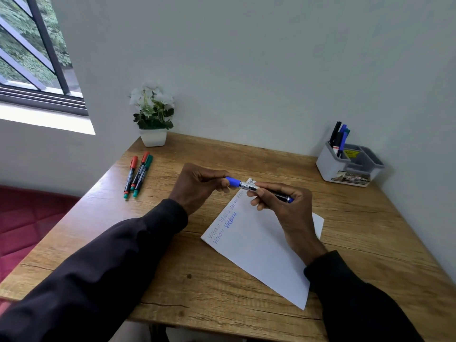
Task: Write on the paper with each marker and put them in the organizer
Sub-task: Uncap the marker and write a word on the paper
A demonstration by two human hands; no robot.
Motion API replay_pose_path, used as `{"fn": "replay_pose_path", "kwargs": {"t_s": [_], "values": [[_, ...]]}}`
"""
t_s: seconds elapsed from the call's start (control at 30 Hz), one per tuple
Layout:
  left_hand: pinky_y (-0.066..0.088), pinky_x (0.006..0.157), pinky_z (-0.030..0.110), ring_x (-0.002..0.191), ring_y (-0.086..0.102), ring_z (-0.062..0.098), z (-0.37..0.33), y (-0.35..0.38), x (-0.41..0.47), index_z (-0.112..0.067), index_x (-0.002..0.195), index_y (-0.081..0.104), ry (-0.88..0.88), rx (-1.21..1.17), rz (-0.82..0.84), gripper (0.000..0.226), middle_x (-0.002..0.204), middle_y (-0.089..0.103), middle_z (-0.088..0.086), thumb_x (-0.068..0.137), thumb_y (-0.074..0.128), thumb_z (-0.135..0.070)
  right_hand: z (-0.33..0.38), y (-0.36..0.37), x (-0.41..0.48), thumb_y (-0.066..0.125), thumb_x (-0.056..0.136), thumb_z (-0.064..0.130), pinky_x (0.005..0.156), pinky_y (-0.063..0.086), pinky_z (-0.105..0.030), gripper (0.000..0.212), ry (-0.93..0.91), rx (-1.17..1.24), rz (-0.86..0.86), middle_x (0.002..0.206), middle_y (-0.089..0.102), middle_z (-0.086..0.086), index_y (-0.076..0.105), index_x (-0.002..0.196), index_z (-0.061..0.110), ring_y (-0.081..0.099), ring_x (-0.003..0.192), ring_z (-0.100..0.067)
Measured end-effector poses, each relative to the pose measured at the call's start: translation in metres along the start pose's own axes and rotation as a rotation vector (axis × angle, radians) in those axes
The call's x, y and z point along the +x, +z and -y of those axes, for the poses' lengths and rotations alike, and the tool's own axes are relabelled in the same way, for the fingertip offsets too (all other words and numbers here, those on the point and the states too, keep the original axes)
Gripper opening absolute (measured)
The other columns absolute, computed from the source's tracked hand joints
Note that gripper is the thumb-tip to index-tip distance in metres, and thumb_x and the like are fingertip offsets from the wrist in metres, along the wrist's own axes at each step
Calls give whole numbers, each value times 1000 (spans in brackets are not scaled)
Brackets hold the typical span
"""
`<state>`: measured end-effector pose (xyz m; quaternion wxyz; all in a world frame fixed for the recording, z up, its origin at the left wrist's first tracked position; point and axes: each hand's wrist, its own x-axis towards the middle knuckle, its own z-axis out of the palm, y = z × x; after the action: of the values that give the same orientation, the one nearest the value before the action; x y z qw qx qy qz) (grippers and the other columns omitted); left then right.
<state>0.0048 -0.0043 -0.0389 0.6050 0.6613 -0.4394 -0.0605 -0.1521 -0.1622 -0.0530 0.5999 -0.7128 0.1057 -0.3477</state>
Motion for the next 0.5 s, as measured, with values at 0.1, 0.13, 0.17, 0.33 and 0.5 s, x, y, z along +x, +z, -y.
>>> {"fn": "replay_pose_path", "kwargs": {"t_s": [0.1, 0.13, 0.17, 0.33, 0.5], "values": [[53, 66, 15, 70, 71, 15, -2, 9, 2, -1, 100, 74, 23, 7, -42, 16, 77, 75, 5, 84, 70, 1, -1, -2, 1, 72, 94, 2, 71, 61, -34, 17, -8, 11, -21, 91, 81, -13, 78, 110, -1, 77, 76, -32], [53, 65, 15, 69, 70, 15, -2, 12, 4, 0, 99, 75, 31, 9, -45, 16, 77, 75, 8, 85, 69, 2, -1, -3, 2, 72, 94, 2, 70, 61, -33, 17, -12, 18, -29, 91, 81, -13, 78, 109, -1, 77, 75, -32], [52, 65, 15, 68, 69, 15, -1, 14, 5, 2, 98, 75, 29, 16, -43, 15, 77, 75, 9, 85, 68, 3, -1, -3, 2, 72, 94, 1, 70, 61, -32, 17, -14, 21, -35, 90, 81, -13, 79, 109, -1, 77, 75, -32], [51, 63, 14, 66, 68, 13, -10, 14, 1, 0, 95, 76, 84, 55, -35, 13, 75, 75, 6, 88, 65, 2, 1, -5, 2, 69, 97, 3, 66, 59, -35, 12, -11, 34, -2, 87, 80, -15, 79, 103, -1, 74, 70, -32], [54, 67, 24, 70, 69, 15, -23, -2, 23, -12, 93, 78, 60, 145, 101, 12, 75, 75, 0, 91, 66, -12, 10, -15, 14, 72, 97, 12, 66, 56, -30, 9, -99, -158, 30, 86, 80, -4, 80, 101, 10, 74, 76, -20]]}}
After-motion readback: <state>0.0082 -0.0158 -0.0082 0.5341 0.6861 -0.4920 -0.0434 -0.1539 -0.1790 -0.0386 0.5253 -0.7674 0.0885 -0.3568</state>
